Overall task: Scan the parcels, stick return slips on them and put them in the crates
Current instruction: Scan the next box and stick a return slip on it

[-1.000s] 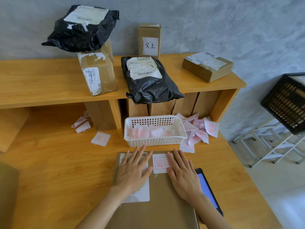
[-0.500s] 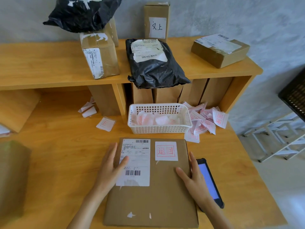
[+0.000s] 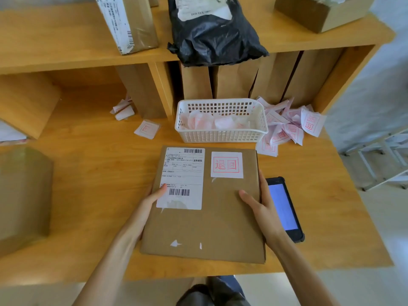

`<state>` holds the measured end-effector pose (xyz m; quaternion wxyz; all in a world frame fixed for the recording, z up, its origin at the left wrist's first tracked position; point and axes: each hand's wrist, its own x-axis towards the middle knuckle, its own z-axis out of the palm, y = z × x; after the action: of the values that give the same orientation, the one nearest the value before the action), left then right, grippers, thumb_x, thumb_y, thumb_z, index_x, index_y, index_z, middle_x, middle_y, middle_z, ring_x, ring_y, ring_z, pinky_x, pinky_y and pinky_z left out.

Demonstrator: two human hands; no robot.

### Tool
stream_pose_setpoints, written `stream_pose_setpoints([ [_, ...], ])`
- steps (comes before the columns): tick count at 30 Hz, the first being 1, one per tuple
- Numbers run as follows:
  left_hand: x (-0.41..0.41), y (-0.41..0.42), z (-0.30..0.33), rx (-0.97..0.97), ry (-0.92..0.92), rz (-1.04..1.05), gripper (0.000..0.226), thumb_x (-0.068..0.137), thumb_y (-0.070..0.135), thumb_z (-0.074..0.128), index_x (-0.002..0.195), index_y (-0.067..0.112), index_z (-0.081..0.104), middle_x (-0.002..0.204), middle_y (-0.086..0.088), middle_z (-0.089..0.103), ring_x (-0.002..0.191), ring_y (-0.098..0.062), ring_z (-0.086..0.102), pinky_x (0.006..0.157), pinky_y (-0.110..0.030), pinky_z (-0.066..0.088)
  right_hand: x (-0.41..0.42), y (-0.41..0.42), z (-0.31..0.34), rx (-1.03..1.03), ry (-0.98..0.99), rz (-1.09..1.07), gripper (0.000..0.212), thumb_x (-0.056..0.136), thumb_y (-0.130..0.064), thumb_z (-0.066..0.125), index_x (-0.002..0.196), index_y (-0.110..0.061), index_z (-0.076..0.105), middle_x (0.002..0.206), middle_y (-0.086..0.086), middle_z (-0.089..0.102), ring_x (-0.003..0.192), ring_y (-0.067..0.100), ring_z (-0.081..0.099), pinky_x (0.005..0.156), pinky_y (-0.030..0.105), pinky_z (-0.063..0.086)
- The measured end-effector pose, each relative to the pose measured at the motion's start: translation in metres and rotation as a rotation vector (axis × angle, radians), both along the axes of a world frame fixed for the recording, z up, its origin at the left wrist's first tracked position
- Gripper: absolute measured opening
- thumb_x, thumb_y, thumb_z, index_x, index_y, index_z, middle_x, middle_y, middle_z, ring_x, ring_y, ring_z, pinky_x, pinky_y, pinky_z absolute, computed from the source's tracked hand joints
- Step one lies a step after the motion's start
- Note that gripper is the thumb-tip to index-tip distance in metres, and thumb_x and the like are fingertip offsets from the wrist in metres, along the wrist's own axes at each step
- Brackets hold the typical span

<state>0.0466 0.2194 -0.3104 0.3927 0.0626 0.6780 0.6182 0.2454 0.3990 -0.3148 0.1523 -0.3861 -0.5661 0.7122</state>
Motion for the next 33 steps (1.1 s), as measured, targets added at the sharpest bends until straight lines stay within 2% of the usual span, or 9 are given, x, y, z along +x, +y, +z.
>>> stream_pose_setpoints([
  [3, 0.005, -0.004, 0.018, 0.049, 0.002, -0.02, 0.068, 0.053, 0.062, 0.083, 0.107, 0.025, 0.064, 0.101, 0.014, 0.073, 0.082, 0.0, 0.071, 0.059, -0.011, 0.052, 0.002, -0.005, 0.015, 0.042, 0.037, -0.033, 0.068, 0.092, -0.029, 0.062, 0.141, -0.057, 0.024, 0.124, -0.024, 0.055, 0.096, -0.004, 0.064, 0.067, 0.016, 0.055],
  [6, 0.006, -0.01, 0.037, 0.107, -0.023, -0.051, 0.047, 0.076, 0.046, 0.066, 0.12, 0.029, 0.062, 0.106, 0.008, 0.074, 0.093, -0.012, 0.072, 0.071, -0.028, 0.055, 0.008, -0.011, 0.041, 0.072, 0.094, -0.072, 0.068, 0.092, -0.03, 0.063, 0.14, -0.06, 0.026, 0.123, -0.026, 0.057, 0.101, 0.001, 0.065, 0.075, 0.024, 0.057],
  [9, 0.007, -0.002, 0.065, 0.174, 0.036, -0.091, 0.056, 0.078, 0.041, 0.063, 0.132, 0.032, 0.055, 0.113, 0.003, 0.072, 0.099, -0.02, 0.071, 0.078, -0.037, 0.053, 0.022, -0.014, 0.073, 0.119, 0.143, -0.135, 0.07, 0.09, -0.027, 0.065, 0.139, -0.06, 0.028, 0.123, -0.024, 0.059, 0.101, 0.007, 0.067, 0.073, 0.029, 0.058],
  [12, 0.018, 0.02, 0.103, 0.281, 0.098, -0.188, 0.059, 0.079, 0.036, 0.064, 0.137, 0.034, 0.05, 0.115, 0.003, 0.071, 0.103, -0.021, 0.069, 0.079, -0.036, 0.054, 0.049, -0.013, 0.108, 0.179, 0.186, -0.218, 0.071, 0.088, -0.03, 0.065, 0.141, -0.059, 0.027, 0.126, -0.018, 0.06, 0.101, 0.012, 0.068, 0.072, 0.032, 0.059],
  [15, 0.04, 0.056, 0.142, 0.383, 0.131, -0.295, 0.043, 0.088, 0.029, 0.062, 0.13, 0.032, 0.055, 0.109, 0.004, 0.073, 0.096, -0.018, 0.071, 0.07, -0.029, 0.056, 0.089, -0.008, 0.144, 0.231, 0.182, -0.313, 0.072, 0.082, -0.041, 0.063, 0.143, -0.054, 0.026, 0.126, -0.012, 0.06, 0.096, 0.009, 0.069, 0.069, 0.028, 0.058],
  [17, 0.062, 0.084, 0.165, 0.437, 0.124, -0.389, 0.034, 0.092, 0.03, 0.059, 0.126, 0.031, 0.057, 0.11, 0.001, 0.073, 0.097, -0.021, 0.071, 0.074, -0.033, 0.056, 0.122, -0.003, 0.167, 0.26, 0.159, -0.383, 0.067, 0.084, -0.045, 0.062, 0.143, -0.049, 0.029, 0.122, -0.008, 0.062, 0.092, 0.009, 0.07, 0.068, 0.028, 0.057],
  [20, 0.111, 0.126, 0.201, 0.508, 0.107, -0.534, 0.036, 0.093, 0.033, 0.057, 0.129, 0.029, 0.057, 0.115, -0.003, 0.071, 0.1, -0.025, 0.07, 0.08, -0.04, 0.055, 0.177, 0.008, 0.199, 0.308, 0.163, -0.54, 0.052, 0.09, -0.041, 0.061, 0.138, -0.039, 0.04, 0.115, -0.004, 0.067, 0.089, 0.013, 0.071, 0.065, 0.029, 0.057],
  [26, 0.23, 0.204, 0.261, 0.62, 0.081, -0.757, 0.031, 0.094, 0.027, 0.058, 0.125, 0.03, 0.058, 0.109, -0.004, 0.073, 0.093, -0.028, 0.072, 0.072, -0.039, 0.058, 0.298, 0.03, 0.252, 0.396, 0.233, -0.797, 0.044, 0.089, -0.036, 0.064, 0.131, -0.035, 0.049, 0.111, 0.0, 0.071, 0.093, 0.022, 0.071, 0.071, 0.036, 0.057],
  [33, 0.376, 0.306, 0.314, 0.706, 0.025, -0.975, 0.033, 0.094, 0.028, 0.058, 0.127, 0.027, 0.056, 0.111, -0.006, 0.072, 0.095, -0.029, 0.071, 0.07, -0.04, 0.059, 0.44, 0.075, 0.308, 0.525, 0.253, -0.958, 0.039, 0.092, -0.03, 0.062, 0.129, -0.028, 0.051, 0.109, 0.0, 0.071, 0.087, 0.017, 0.072, 0.063, 0.027, 0.057],
])
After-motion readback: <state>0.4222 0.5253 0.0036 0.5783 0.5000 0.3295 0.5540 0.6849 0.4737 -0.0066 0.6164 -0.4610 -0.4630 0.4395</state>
